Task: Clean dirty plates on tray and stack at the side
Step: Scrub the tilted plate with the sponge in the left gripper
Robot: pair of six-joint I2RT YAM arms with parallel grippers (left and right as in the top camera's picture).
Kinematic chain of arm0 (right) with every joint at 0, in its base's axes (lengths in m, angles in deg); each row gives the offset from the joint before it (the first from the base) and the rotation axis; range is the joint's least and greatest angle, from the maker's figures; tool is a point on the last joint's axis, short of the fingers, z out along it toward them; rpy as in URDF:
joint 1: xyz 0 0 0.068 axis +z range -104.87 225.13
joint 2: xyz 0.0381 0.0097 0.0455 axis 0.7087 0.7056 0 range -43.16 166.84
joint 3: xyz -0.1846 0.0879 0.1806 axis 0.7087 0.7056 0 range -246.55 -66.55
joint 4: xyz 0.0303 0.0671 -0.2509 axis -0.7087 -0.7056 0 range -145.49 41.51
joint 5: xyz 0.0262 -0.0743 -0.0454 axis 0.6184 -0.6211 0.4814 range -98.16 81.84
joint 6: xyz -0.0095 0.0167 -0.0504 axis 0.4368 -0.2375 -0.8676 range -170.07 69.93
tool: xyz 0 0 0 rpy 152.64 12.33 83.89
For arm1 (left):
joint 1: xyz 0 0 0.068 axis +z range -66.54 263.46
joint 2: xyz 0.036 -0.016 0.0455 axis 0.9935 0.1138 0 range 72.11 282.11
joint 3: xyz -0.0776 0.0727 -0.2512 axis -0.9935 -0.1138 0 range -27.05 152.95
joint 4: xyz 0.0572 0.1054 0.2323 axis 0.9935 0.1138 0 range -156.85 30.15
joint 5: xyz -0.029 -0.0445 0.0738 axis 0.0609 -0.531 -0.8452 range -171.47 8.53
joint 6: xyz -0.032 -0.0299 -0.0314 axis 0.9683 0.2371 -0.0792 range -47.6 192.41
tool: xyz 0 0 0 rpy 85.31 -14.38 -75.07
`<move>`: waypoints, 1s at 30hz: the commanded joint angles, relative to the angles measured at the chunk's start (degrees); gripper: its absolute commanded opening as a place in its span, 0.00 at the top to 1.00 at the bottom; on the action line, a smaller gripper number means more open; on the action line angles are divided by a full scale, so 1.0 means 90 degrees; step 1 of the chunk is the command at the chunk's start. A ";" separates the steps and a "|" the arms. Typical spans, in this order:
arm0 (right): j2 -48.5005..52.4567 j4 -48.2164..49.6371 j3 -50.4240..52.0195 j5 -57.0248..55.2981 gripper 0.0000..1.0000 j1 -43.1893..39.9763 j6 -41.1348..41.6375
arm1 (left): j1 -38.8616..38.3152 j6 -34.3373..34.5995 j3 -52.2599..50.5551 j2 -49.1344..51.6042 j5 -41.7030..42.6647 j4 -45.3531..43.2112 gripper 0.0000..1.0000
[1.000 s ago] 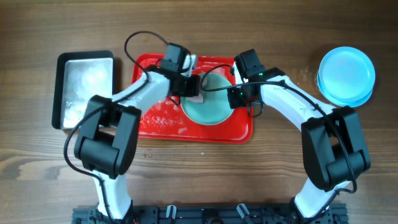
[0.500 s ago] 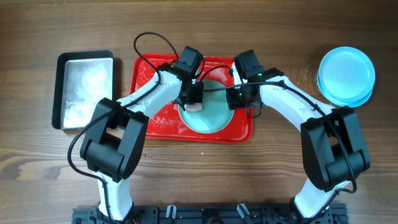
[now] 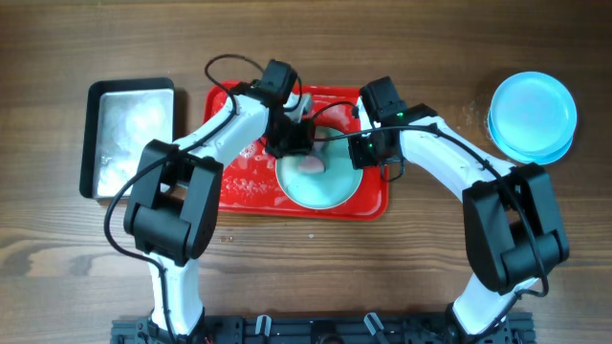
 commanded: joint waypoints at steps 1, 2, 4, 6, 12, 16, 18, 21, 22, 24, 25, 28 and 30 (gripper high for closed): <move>0.0044 -0.0012 0.0012 -0.0117 0.96 -0.0002 -0.0061 | -0.0180 -0.0141 0.0070 -0.0051 -0.2047 -0.0896 0.96; 0.0044 -0.0012 0.0012 -0.0117 0.96 -0.0002 -0.0061 | -0.0245 -0.0158 0.0070 0.0022 -0.2395 -0.1073 0.96; 0.0044 -0.0019 0.0012 -0.0117 0.96 -0.0002 -0.0058 | -0.0350 -0.0153 0.0070 0.0265 -0.2669 -0.1171 0.96; 0.0044 -0.0017 0.0012 -0.0117 0.96 -0.0002 -0.0058 | -0.0364 0.0056 0.0070 0.0520 -0.2693 -0.0758 0.96; 0.0044 -0.0019 0.0012 -0.0117 0.96 -0.0002 -0.0061 | -0.0063 0.0906 0.0073 0.0865 -0.2710 0.1668 0.96; 0.0056 -0.0015 0.0012 -0.0117 0.96 -0.0002 -0.0061 | 0.0236 0.0007 0.0070 0.0865 -0.0578 0.2552 0.96; 0.0066 -0.0012 0.0012 -0.0117 0.96 -0.0002 -0.0061 | 0.0160 0.0010 0.0070 0.0865 -0.0539 0.2679 0.96; 0.0172 0.0012 0.0012 -0.0117 0.96 -0.0002 -0.0061 | -0.0034 -0.0114 0.0070 0.0865 -0.0512 0.2832 0.96; 0.0206 0.0015 0.0012 -0.0117 0.96 -0.0002 -0.0063 | -0.0070 -0.0126 0.0070 0.0865 -0.0515 0.2790 0.96; 0.0245 0.0012 0.0012 -0.0117 0.96 -0.0002 -0.0063 | -0.0085 0.0032 0.0066 0.0872 -0.0622 0.2489 0.96; 0.0245 0.0007 0.0012 -0.0117 0.96 -0.0002 -0.0068 | -0.0085 0.0355 0.0015 0.0877 -0.0896 0.2234 0.96; 0.0245 0.0012 0.0012 -0.0117 0.96 -0.0002 -0.0075 | -0.0121 0.1399 -0.0406 0.0882 -0.1826 0.1331 0.96; 0.0245 0.0017 0.0012 -0.0114 0.96 -0.0002 -0.0075 | -0.0194 0.1923 -0.0763 0.0882 -0.2375 0.0559 0.96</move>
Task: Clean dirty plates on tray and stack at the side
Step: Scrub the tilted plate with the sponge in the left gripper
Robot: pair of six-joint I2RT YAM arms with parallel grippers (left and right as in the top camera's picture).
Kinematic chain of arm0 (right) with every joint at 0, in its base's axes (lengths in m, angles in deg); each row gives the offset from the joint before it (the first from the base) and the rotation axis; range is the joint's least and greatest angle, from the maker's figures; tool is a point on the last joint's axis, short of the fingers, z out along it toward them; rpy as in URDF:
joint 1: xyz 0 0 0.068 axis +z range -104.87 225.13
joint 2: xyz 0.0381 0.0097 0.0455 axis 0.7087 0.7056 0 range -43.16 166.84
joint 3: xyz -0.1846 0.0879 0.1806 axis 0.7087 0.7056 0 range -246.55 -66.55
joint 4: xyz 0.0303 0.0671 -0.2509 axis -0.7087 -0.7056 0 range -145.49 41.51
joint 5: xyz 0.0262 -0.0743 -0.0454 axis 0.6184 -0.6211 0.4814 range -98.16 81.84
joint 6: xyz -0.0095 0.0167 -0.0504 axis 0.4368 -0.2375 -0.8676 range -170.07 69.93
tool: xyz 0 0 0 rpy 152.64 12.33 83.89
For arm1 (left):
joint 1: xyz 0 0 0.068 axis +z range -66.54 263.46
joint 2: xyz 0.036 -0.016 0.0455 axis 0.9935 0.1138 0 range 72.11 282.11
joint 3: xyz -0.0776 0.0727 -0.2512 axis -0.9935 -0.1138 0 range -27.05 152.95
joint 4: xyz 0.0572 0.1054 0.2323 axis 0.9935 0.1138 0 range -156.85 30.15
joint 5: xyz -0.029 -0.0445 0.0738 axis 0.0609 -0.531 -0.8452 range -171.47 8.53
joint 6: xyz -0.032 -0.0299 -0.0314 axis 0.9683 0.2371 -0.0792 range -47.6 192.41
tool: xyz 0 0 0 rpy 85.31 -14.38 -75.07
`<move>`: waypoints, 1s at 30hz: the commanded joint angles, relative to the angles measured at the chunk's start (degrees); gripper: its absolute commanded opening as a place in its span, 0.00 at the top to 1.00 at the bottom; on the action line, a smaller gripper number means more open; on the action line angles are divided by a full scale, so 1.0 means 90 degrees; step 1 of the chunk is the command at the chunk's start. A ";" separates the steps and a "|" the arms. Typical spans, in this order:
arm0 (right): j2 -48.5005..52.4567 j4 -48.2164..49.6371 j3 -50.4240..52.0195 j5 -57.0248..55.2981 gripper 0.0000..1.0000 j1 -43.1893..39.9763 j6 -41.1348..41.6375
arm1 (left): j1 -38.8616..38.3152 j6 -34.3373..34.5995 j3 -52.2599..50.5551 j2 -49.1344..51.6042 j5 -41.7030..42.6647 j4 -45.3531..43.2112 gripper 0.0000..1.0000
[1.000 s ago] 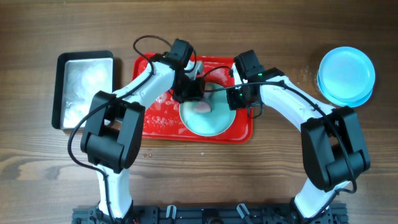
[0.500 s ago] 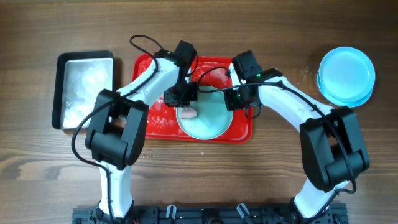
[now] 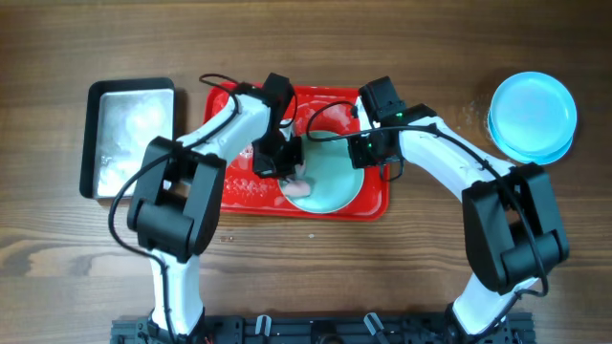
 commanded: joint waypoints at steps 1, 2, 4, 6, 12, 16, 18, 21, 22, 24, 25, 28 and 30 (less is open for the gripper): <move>0.0233 -0.0024 0.0012 -0.0044 0.96 -0.0002 -0.0029 | -0.0238 0.1343 -0.0860 0.0692 -0.2178 -0.1557 0.96; 0.0233 -0.0024 0.0012 -0.0046 0.96 -0.0002 -0.0029 | -0.0313 0.1557 -0.0928 0.0692 -0.2577 -0.1868 0.96; 0.0233 -0.0029 0.0012 -0.0046 0.96 -0.0002 -0.0029 | -0.0486 0.1851 -0.0930 0.0690 -0.3385 -0.2261 0.96; 0.0233 -0.0034 0.0012 -0.0046 0.96 -0.0002 -0.0029 | -0.0614 0.1851 -0.0923 0.0678 -0.3883 -0.2395 0.96; 0.0233 -0.0041 0.0012 -0.0046 0.96 -0.0002 -0.0032 | -0.0879 0.1846 -0.0920 0.0129 -0.4260 -0.2317 0.96; 0.0233 -0.0039 0.0012 -0.0046 0.96 -0.0002 -0.0027 | -0.0867 0.1797 -0.0920 -0.1185 -0.4279 -0.2283 0.96; 0.0233 -0.0039 0.0012 -0.0046 0.96 -0.0002 -0.0029 | -0.0867 0.1800 -0.0920 -0.1773 -0.4568 -0.2283 0.96; 0.0233 -0.0039 0.0012 -0.0046 0.96 -0.0002 -0.0029 | -0.0874 0.1807 -0.0920 -0.2132 -0.5119 -0.2237 0.96; 0.0233 -0.0039 0.0012 -0.0046 0.96 -0.0002 -0.0029 | -0.0874 0.1809 -0.0920 -0.2118 -0.5056 -0.2232 0.96; 0.0233 -0.0039 0.0012 -0.0046 0.96 -0.0002 -0.0032 | -0.0886 0.1627 -0.0940 -0.2101 -0.4352 -0.2227 0.96; 0.0233 -0.0039 0.0012 -0.0046 0.96 -0.0002 -0.0029 | -0.0886 0.1445 -0.0957 -0.2081 -0.3997 -0.2256 0.96; 0.0233 -0.0036 0.0012 -0.0046 0.96 -0.0002 -0.0029 | -0.0891 0.0862 -0.1076 -0.1824 -0.2939 -0.2293 0.96; 0.0233 -0.0039 0.0012 -0.0046 0.96 -0.0002 -0.0032 | -0.0891 0.0427 -0.1180 -0.1520 -0.2523 -0.2392 0.96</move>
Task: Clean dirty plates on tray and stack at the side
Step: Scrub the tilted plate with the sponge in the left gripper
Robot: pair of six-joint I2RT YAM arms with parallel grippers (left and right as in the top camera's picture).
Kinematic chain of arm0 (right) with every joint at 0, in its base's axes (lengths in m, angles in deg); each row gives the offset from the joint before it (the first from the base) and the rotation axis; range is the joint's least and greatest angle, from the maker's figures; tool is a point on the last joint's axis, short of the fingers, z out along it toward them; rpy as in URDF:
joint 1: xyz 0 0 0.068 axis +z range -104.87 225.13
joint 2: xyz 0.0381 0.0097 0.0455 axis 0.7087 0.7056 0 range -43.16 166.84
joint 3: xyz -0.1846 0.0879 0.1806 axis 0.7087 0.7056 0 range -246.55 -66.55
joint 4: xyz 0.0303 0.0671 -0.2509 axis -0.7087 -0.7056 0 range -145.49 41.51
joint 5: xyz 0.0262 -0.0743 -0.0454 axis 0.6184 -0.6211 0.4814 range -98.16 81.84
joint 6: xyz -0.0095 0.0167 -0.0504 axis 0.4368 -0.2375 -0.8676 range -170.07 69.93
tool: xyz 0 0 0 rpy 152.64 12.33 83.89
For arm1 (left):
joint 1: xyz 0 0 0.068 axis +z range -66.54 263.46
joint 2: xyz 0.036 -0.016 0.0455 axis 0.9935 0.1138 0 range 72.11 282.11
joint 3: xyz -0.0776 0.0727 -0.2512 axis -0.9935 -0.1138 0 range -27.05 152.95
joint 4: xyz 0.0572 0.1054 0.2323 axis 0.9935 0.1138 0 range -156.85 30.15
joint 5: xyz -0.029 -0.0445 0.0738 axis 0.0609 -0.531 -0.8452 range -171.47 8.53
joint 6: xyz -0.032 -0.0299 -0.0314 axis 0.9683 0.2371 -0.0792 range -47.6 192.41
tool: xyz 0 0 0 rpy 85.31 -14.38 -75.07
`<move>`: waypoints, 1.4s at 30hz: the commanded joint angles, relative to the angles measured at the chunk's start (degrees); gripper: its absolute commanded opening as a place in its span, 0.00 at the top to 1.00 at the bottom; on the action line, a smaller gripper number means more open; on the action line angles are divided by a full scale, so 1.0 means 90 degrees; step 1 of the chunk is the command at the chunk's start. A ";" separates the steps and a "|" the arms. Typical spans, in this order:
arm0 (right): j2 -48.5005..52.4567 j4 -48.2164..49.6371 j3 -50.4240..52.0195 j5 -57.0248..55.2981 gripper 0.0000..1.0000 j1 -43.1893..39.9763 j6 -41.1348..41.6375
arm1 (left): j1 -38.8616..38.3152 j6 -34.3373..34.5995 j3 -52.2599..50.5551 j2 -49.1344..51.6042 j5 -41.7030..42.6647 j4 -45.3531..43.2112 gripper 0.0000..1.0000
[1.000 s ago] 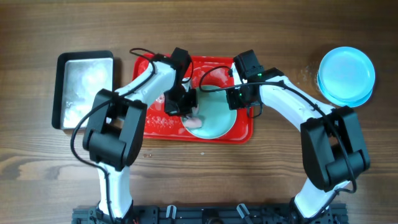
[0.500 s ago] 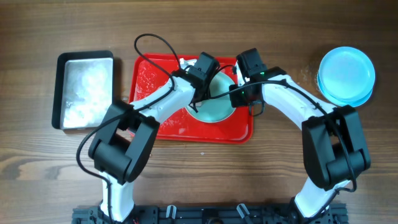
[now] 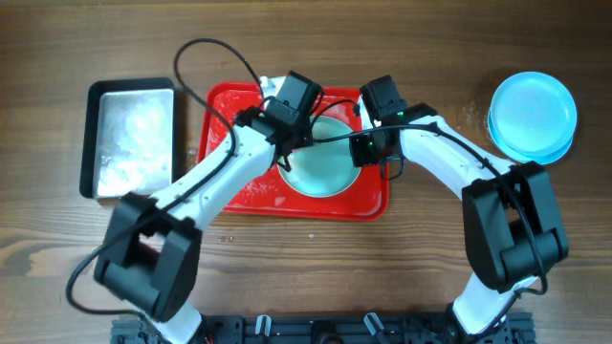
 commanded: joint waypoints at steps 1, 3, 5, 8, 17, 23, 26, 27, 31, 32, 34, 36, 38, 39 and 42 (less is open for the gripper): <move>0.0192 -0.0097 0.0034 0.0000 0.96 0.0022 -0.0124 | -0.0005 -0.0831 -0.0226 0.0580 0.1035 -0.0097 0.96; 0.0192 -0.0095 0.0034 0.0000 0.96 0.0022 -0.0121 | -0.0005 -0.0872 -0.0226 0.0877 0.1039 -0.0211 0.96; 0.0192 -0.0097 0.0034 0.0000 0.96 0.0022 -0.0121 | -0.0005 -0.1173 -0.0226 0.1059 0.1345 -0.0277 0.96; 0.0192 -0.0097 0.0034 0.0000 0.96 0.0022 -0.0121 | -0.0005 -0.1319 -0.0260 0.1239 0.1535 0.0131 0.96; 0.0192 -0.0097 0.0034 0.0000 0.96 0.0022 -0.0126 | 0.0265 -0.1987 -0.0151 0.1231 0.3128 0.1802 0.96; 0.0192 -0.0257 0.0034 0.0291 0.96 0.0022 -0.0287 | 0.0758 -0.2368 -0.0027 0.1234 0.4357 0.2038 0.96; 0.0192 -0.0250 0.0034 0.0291 0.96 0.0022 -0.0284 | 0.0806 -0.2373 -0.0036 0.1239 0.4413 0.2098 0.96; 0.0192 -0.0243 0.0034 0.0291 0.96 0.0022 -0.0287 | 0.0792 -0.2353 -0.0044 0.1282 0.4316 0.2011 0.96; 0.0192 -0.0240 0.0034 0.0291 0.96 0.0022 -0.0287 | 0.0653 -0.0622 -0.0044 0.1576 0.2052 0.1222 0.96; 0.0192 -0.0243 0.0034 0.0291 0.96 0.0022 -0.0287 | 0.0600 -0.0299 -0.0044 0.1637 0.1683 0.0950 0.96; 0.0192 -0.0253 0.0034 0.0291 0.96 0.0022 -0.0284 | 0.0534 0.0367 -0.0044 0.1698 0.1073 0.0425 0.96; 0.0192 -0.0265 0.0034 0.0291 0.96 0.0022 -0.0287 | 0.0529 0.1078 -0.0041 0.1698 0.0442 0.0194 0.96; 0.0192 -0.0267 0.0034 0.0291 0.96 0.0022 -0.0287 | 0.0544 0.1457 -0.0041 0.1695 0.0189 0.0112 0.96; 0.0192 -0.0270 0.0034 0.0289 0.96 0.0022 -0.0289 | 0.0556 0.1506 -0.0036 0.1642 0.0112 0.0121 0.96; 0.0192 -0.0277 0.0034 0.0291 0.96 0.0022 -0.0287 | 0.0580 0.1557 -0.0007 0.1268 -0.0260 0.0228 0.96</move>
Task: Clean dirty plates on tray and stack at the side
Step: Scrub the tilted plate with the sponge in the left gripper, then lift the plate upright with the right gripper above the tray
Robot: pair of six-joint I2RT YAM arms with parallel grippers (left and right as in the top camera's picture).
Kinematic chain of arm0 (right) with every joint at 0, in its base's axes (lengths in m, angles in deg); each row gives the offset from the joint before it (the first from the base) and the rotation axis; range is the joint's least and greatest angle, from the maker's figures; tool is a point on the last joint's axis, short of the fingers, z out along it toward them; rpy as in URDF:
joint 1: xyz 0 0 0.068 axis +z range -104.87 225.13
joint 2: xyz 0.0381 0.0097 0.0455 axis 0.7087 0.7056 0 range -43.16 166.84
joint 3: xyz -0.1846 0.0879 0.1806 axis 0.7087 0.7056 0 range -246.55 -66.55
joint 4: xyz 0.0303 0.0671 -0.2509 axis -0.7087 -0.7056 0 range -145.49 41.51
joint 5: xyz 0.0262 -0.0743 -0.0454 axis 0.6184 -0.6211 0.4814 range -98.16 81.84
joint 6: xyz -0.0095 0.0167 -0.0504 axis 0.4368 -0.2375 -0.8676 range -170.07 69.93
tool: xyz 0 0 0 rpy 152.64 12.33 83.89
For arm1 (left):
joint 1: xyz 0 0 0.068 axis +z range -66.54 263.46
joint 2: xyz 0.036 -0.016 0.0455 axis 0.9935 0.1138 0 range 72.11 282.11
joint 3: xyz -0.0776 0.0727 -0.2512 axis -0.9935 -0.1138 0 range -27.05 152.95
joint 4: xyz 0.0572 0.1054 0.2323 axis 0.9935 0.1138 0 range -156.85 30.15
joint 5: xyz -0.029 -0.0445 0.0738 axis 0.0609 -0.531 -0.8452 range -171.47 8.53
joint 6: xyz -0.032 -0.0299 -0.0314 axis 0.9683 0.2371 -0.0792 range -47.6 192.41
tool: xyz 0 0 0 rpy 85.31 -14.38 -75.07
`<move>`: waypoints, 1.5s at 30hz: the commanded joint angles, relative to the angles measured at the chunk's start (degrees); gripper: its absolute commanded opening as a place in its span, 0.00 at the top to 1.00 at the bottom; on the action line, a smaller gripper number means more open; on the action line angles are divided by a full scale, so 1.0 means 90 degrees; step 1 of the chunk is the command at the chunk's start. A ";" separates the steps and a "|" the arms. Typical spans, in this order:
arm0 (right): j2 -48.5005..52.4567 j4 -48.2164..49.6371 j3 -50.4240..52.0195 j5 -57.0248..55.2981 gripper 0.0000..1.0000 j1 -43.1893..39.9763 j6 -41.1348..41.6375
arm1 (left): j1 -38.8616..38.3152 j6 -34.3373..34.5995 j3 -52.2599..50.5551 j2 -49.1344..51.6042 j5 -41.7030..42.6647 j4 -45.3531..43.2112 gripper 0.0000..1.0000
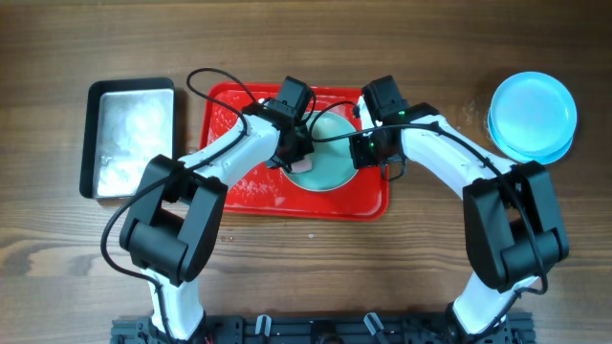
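Observation:
A pale green plate [332, 161] lies on the red tray [244, 187] in the overhead view. At the plate's left side, my left gripper [295, 159] is shut on a small pinkish sponge [303, 167] that it presses against the plate. My right gripper [360, 151] sits at the plate's right rim and appears shut on it; the wrist hides its fingers. A stack of blue plates [532, 116] stands at the far right of the table.
A black bin [132, 137] with whitish foamy contents stands left of the tray. White foam or droplets speckle the tray's left half. Cables loop over the tray's back edge. Bare wooden table lies in front of the tray.
My left gripper has moved from the plate's back-left rim down to its left side, and the pinkish sponge shows again under it. The right gripper and plate have stayed put.
The left gripper held the sponge on the plate's middle, then at its front-left edge, then at its back-left rim, and now at its left side. All along the right gripper stayed at the right rim. The plate has moved slightly towards the tray's back.

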 commanded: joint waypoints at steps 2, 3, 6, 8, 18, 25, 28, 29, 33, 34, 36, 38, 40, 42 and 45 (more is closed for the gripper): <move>0.0189 -0.0131 0.0036 0.0027 0.96 0.0066 -0.0165 | 0.0204 0.0505 -0.0126 -0.0500 -0.1994 0.0136 0.96; 0.0189 -0.0131 0.0036 0.0027 0.96 0.0066 -0.0165 | 0.0204 0.0505 -0.0124 -0.0865 -0.2215 0.0136 0.96; 0.0194 -0.0131 0.0036 0.0027 0.96 0.0066 -0.0163 | 0.0204 0.0503 -0.0124 -0.1792 -0.2688 0.0172 0.96; 0.0202 -0.0131 0.0036 0.0027 0.96 0.0063 -0.0163 | 0.0206 0.0505 -0.0124 -0.2217 -0.2934 0.0304 0.96; 0.0199 -0.0719 -0.0192 0.0816 0.56 -0.0005 0.0056 | 0.0219 0.0500 -0.0160 -0.2290 -0.2339 0.1396 0.96; 0.0289 -0.0857 -0.0226 0.1173 0.47 -0.0117 0.0891 | 0.0223 0.0500 -0.0209 -0.2147 -0.2317 0.1625 0.96; 0.0648 -0.0792 -0.0262 0.1326 0.51 -0.0131 0.0945 | 0.0223 0.0503 -0.0209 -0.2137 -0.2317 0.1625 0.96; 0.0719 -0.0811 -0.0308 0.1370 0.52 -0.0151 0.0947 | 0.0238 0.0503 -0.0209 -0.2130 -0.2317 0.1625 0.96; 0.0741 -0.0821 -0.0325 0.1360 0.84 -0.0153 0.0984 | 0.0345 0.0500 -0.0209 -0.2089 -0.2261 0.1632 0.96; 0.0741 -0.0869 -0.0355 0.1360 0.94 -0.0168 0.0986 | 0.0381 0.0500 -0.0209 -0.2089 -0.2222 0.1632 0.96; 0.0733 -0.1001 -0.0440 0.1358 0.96 -0.0221 0.0988 | 0.0440 0.0498 -0.0209 -0.2091 -0.2169 0.1637 0.96; 0.0607 -0.1042 -0.0580 0.1260 0.96 -0.0284 0.0998 | 0.0486 0.0425 -0.0209 -0.2091 -0.1892 0.1654 0.96; 0.0325 -0.1015 -0.0695 0.0964 0.96 -0.0318 0.1013 | 0.0508 0.0403 -0.0209 -0.2091 -0.1756 0.1683 0.96; -0.0199 -0.1010 -0.0848 0.0362 0.95 -0.0325 0.1013 | 0.0529 0.0362 -0.0209 -0.2091 -0.1617 0.1719 0.96; -0.1010 -0.0971 -0.0886 -0.0814 0.96 -0.0323 0.0998 | 0.0571 0.0233 -0.0209 -0.2091 -0.1370 0.1702 0.96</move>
